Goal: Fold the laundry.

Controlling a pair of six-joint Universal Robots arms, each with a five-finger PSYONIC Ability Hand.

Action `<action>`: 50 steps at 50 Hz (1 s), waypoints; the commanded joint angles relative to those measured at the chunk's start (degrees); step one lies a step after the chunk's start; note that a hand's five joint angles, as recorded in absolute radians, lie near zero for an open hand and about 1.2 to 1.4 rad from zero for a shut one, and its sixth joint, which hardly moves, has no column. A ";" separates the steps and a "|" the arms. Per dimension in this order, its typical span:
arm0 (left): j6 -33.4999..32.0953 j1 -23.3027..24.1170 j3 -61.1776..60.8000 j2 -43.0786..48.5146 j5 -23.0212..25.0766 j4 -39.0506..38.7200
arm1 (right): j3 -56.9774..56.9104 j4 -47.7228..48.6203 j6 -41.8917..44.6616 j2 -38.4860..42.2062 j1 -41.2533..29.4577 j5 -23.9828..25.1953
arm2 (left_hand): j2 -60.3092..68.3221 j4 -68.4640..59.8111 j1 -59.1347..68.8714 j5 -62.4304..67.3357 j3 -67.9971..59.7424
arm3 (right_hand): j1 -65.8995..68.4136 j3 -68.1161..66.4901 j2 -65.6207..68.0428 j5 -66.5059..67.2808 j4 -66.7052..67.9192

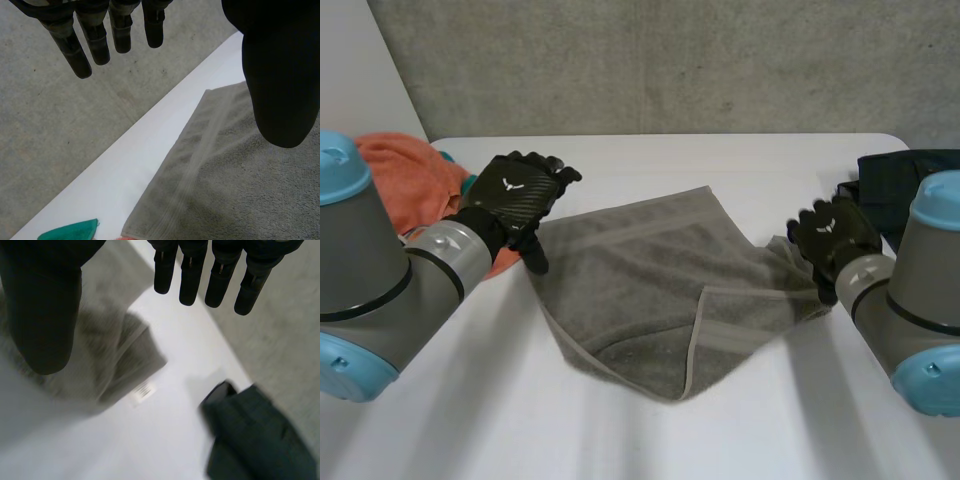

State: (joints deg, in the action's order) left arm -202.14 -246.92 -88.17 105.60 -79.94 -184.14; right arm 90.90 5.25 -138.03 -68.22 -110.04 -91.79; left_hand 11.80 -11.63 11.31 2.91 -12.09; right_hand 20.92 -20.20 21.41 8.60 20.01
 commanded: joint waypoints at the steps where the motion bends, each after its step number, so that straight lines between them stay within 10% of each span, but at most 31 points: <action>1: 0.34 -1.46 -1.21 -1.10 1.19 0.09 | -5.38 -8.31 7.24 -2.27 -5.27 8.01 | -1.80 1.63 -1.31 -2.91 2.09 | -1.50 0.78 -1.99 0.82 -0.59; 10: 0.34 -2.86 -2.88 -1.37 2.77 0.09 | -15.47 -21.32 20.60 7.73 -7.47 22.88 | -1.80 1.63 -1.31 -2.91 2.09 | 1.68 -2.40 1.19 4.00 2.59; 20: 0.34 -4.09 -4.29 -2.16 3.83 -0.08 | -20.33 -23.45 20.08 15.57 -8.00 23.50 | -1.80 1.63 -1.31 -2.91 2.09 | 12.27 -12.99 11.78 14.59 13.18; 24: 0.34 -4.97 -4.47 -1.98 4.71 -0.17 | -20.68 -22.66 19.38 15.75 -8.09 23.50 | -1.80 1.63 -1.31 -2.91 2.09 | 58.94 -59.66 58.45 61.26 59.85; 41: -2.99 -13.41 -0.60 10.05 16.48 0.80 | -20.41 -21.16 8.31 -8.76 -7.64 25.43 | -1.80 1.63 -1.31 -2.91 2.09 | 59.08 -59.80 58.59 61.40 59.99; 50: -5.37 -13.06 4.93 17.53 15.26 1.41 | -24.19 -22.65 2.87 -17.90 -8.43 27.80 | -1.80 1.63 -1.31 -2.91 2.09 | 59.08 -59.80 58.59 61.40 59.99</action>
State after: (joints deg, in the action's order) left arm -206.67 -260.65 -86.76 119.03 -63.34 -182.98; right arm 69.12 -16.34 -131.28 -81.01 -117.88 -65.45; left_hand 11.80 -11.63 11.31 2.92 -12.09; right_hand 64.50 -67.90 67.15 57.49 68.48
